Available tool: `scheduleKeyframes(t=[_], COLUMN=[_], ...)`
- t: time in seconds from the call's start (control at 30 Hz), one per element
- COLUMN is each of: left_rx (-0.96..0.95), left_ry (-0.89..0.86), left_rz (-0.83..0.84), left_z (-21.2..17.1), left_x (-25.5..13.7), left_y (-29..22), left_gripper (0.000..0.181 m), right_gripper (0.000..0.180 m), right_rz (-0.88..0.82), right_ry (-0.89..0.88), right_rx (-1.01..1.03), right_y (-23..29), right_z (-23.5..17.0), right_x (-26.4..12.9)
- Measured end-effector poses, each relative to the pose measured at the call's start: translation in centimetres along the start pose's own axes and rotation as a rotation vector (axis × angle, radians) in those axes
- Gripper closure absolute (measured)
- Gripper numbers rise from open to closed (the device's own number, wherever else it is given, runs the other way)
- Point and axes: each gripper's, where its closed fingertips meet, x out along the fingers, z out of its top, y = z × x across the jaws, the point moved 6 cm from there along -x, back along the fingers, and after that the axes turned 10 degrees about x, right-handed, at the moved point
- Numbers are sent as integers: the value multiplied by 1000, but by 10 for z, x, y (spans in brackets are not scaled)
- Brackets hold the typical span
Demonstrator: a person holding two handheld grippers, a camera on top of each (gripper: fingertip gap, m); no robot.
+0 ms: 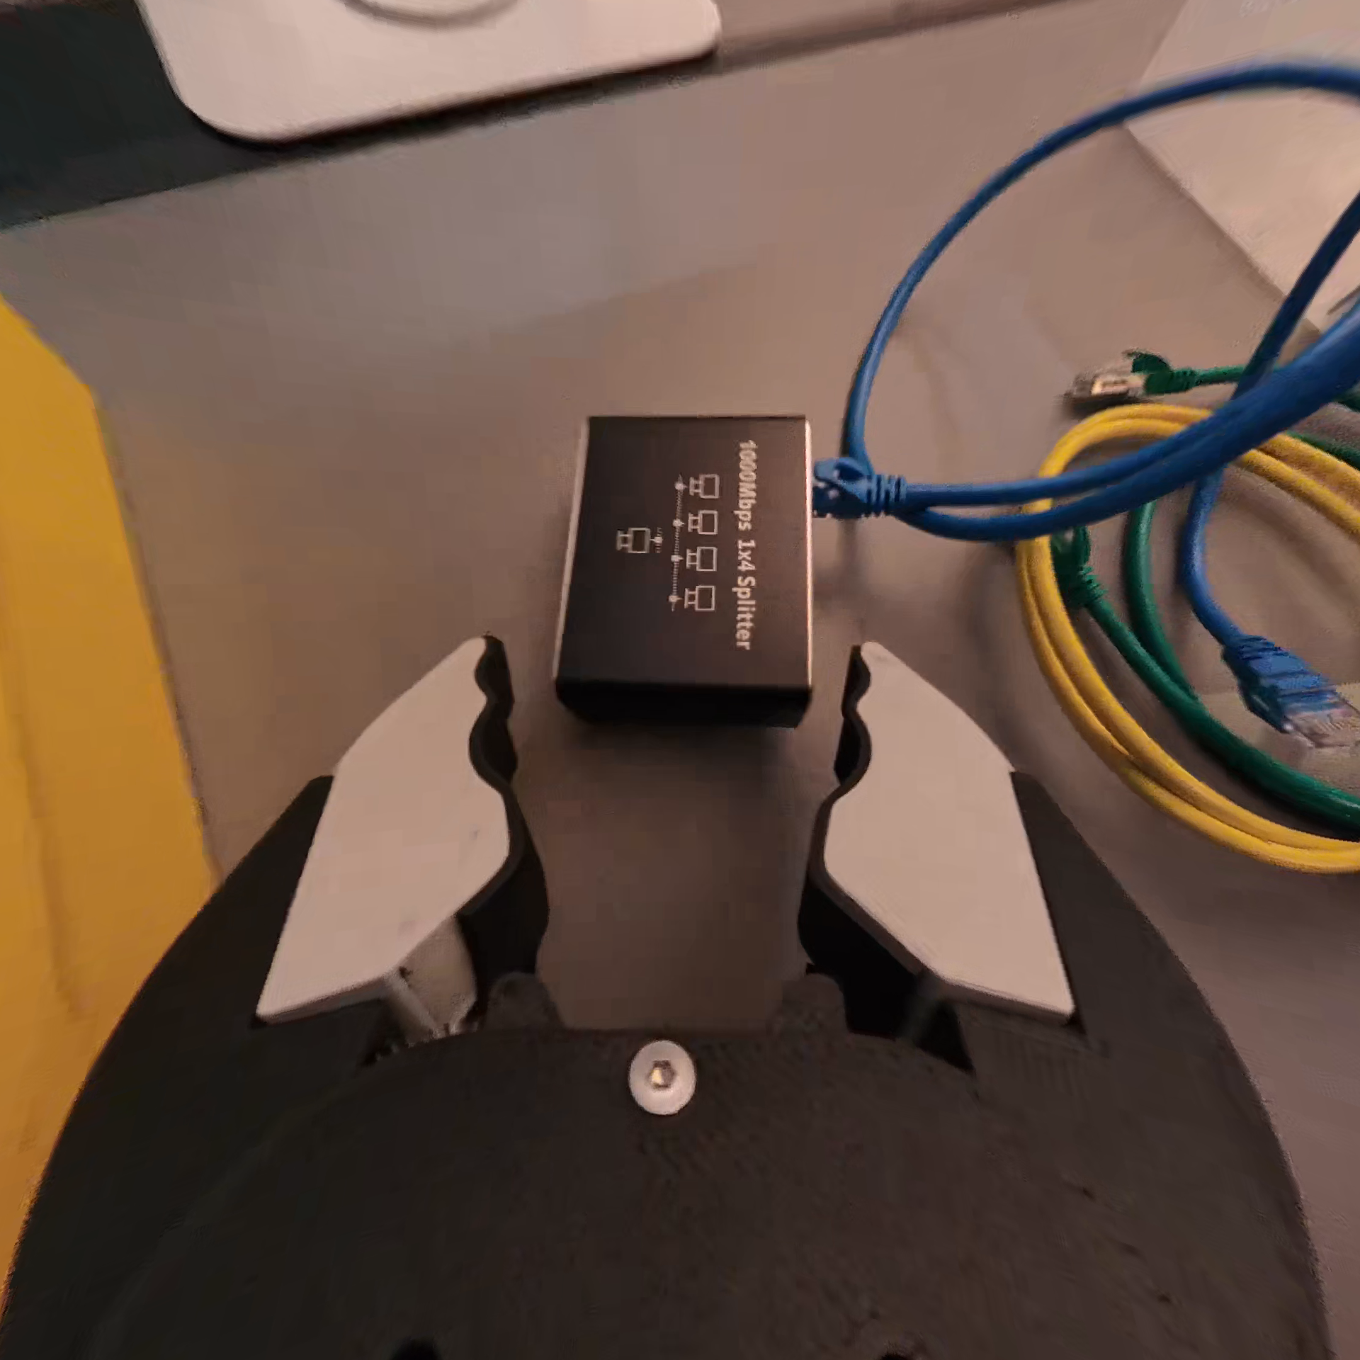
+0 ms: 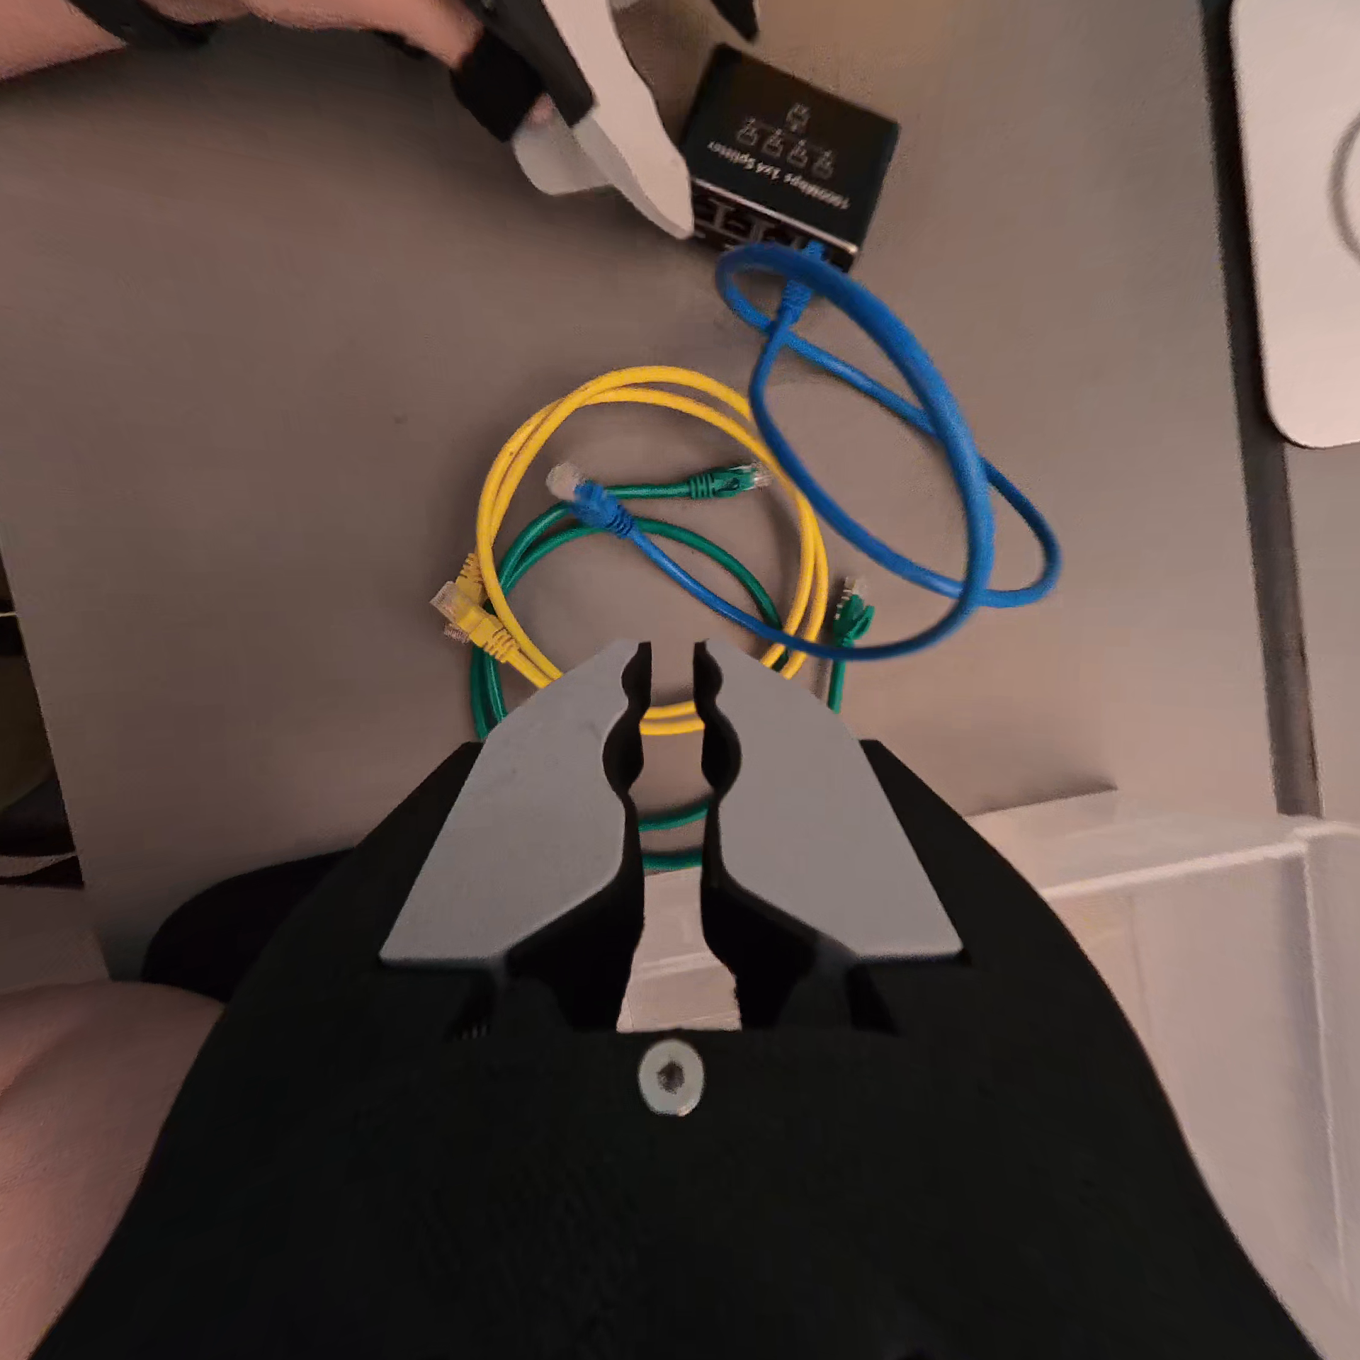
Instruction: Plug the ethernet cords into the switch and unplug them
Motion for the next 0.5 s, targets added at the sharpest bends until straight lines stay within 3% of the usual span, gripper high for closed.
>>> scheduleKeyframes(t=[0.13,0.27,0.4,0.5], left_rx=[168,365,501,526], left_ry=[-193,-457,-241,-112], left_rz=[170,22,-193,-274], left_z=[23,42,25,14], left_x=[-59,-90,-45,-21], left_y=[-37,-141,-207,-218], left_gripper=[91,109,108,123], right_gripper=[167,167,167,167], right_rz=[-50,-92,-126,-131], right_ry=[-70,-153,-197,-229], right_rx=[-5,-19,-33,-39], right_y=[0,4,9,12], right_z=[-3,-4,-9,-12], right_x=[-23,-46,-61,-70])
